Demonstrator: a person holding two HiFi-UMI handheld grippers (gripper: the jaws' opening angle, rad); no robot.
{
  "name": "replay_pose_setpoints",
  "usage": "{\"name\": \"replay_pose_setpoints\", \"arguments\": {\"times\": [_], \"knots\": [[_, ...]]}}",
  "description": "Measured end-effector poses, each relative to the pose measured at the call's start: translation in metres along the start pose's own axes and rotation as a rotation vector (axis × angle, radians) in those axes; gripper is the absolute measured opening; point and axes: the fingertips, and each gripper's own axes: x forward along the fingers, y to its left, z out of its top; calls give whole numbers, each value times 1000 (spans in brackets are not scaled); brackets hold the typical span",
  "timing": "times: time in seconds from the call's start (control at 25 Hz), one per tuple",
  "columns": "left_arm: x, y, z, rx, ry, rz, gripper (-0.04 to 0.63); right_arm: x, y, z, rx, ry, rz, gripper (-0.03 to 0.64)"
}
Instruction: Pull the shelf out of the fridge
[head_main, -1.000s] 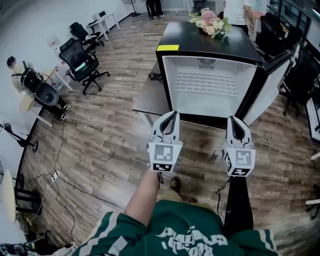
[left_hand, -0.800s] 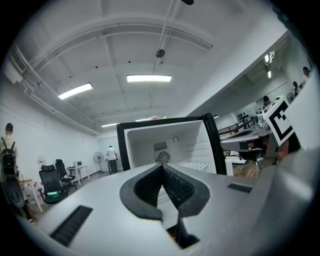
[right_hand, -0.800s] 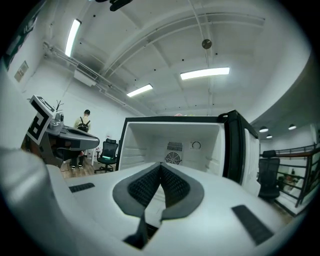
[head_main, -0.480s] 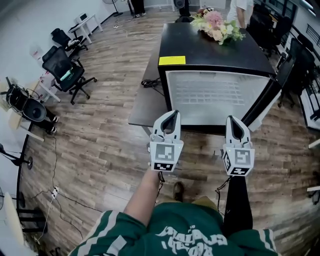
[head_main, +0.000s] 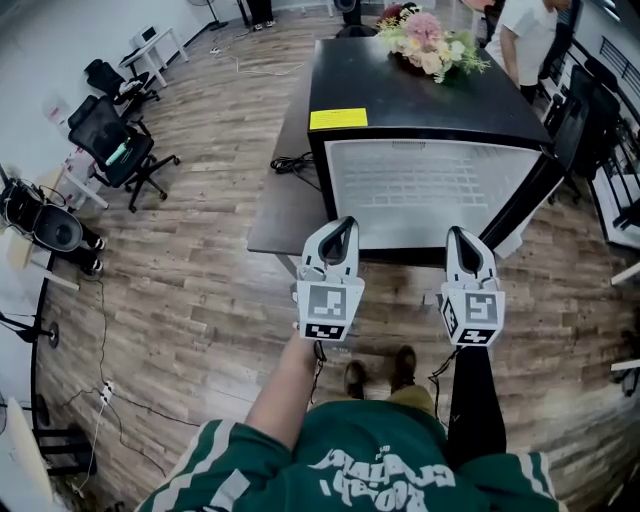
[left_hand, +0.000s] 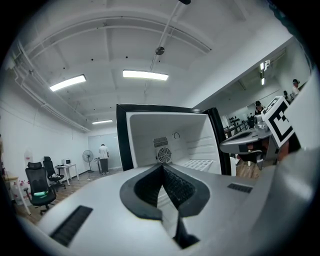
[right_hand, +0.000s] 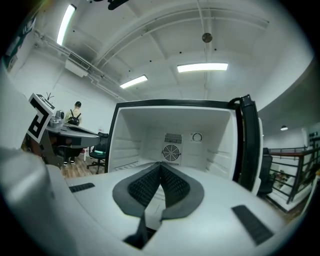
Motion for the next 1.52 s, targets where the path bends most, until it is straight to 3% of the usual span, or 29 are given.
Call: {"name": "replay_pose_setpoints", "arguments": {"times": [0.96, 1.08, 1.52], "knots": [[33, -23, -11, -13, 38, 17, 15, 35, -21, -21, -4, 40, 48, 11], [35, -21, -12, -15, 40, 20, 15, 41, -17, -27, -1, 60, 74, 89], [38, -14, -18, -22, 52, 31, 15, 59, 1, -43, -252, 157, 120, 146]]}}
